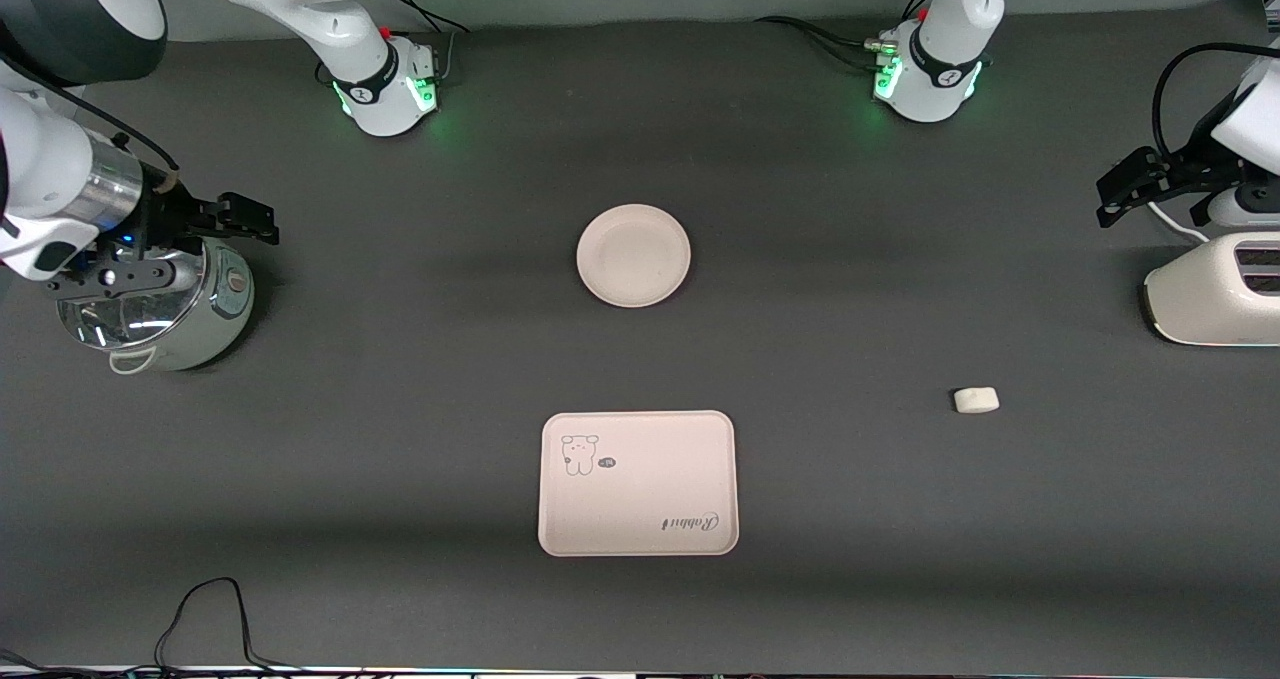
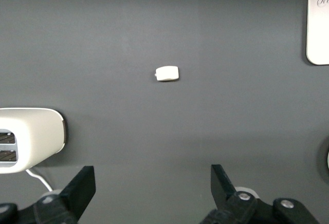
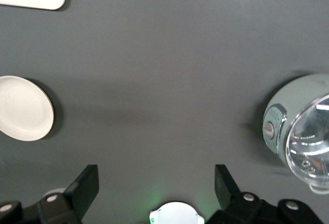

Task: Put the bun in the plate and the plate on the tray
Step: 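Reach the left gripper to the white bun while the right gripper approaches the plate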

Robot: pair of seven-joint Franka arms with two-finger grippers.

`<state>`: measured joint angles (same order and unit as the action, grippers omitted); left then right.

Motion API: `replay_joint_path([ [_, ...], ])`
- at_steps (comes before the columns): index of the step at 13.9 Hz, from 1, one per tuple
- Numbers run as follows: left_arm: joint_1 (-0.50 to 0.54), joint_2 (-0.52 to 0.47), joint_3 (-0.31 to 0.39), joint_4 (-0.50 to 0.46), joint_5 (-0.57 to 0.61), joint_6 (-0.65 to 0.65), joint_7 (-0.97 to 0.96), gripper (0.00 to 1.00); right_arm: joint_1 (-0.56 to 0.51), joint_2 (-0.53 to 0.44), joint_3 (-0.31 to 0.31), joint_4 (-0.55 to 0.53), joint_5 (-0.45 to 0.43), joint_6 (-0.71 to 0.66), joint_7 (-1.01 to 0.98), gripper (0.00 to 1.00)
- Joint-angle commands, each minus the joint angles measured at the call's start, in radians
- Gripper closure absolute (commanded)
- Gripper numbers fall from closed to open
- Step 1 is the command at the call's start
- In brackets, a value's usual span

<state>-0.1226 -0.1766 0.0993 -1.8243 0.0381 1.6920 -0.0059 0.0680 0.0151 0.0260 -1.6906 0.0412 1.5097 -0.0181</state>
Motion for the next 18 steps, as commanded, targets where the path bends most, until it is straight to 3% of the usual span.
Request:
replay_joint_path([
  [1,0.001,0.041,-0.004,0.060,0.012,-0.054,0.024,0.00,0.012,0.011,-0.004,-0.027,-0.009,0.039,-0.049,0.00],
  [3,0.001,0.116,-0.004,0.062,0.011,-0.007,0.024,0.00,0.022,0.022,-0.006,-0.044,-0.018,0.055,-0.049,0.00],
  [7,0.003,0.412,-0.004,0.051,0.012,0.281,0.023,0.00,0.024,0.032,-0.009,-0.047,-0.017,0.063,-0.037,0.00],
  [11,-0.009,0.655,-0.004,0.042,0.023,0.521,0.027,0.00,0.042,0.100,-0.008,-0.050,0.043,0.162,-0.020,0.02],
  [14,0.003,0.680,-0.004,-0.076,0.022,0.662,0.076,0.00,0.133,0.184,-0.008,-0.080,0.057,0.286,0.160,0.02],
  [16,0.012,0.681,-0.004,-0.142,0.014,0.760,0.077,0.00,0.208,0.218,-0.004,-0.069,0.058,0.290,0.207,0.02],
  [18,0.014,0.687,-0.004,-0.150,0.009,0.772,0.077,0.00,0.259,0.252,-0.006,-0.070,0.058,0.290,0.216,0.01],
])
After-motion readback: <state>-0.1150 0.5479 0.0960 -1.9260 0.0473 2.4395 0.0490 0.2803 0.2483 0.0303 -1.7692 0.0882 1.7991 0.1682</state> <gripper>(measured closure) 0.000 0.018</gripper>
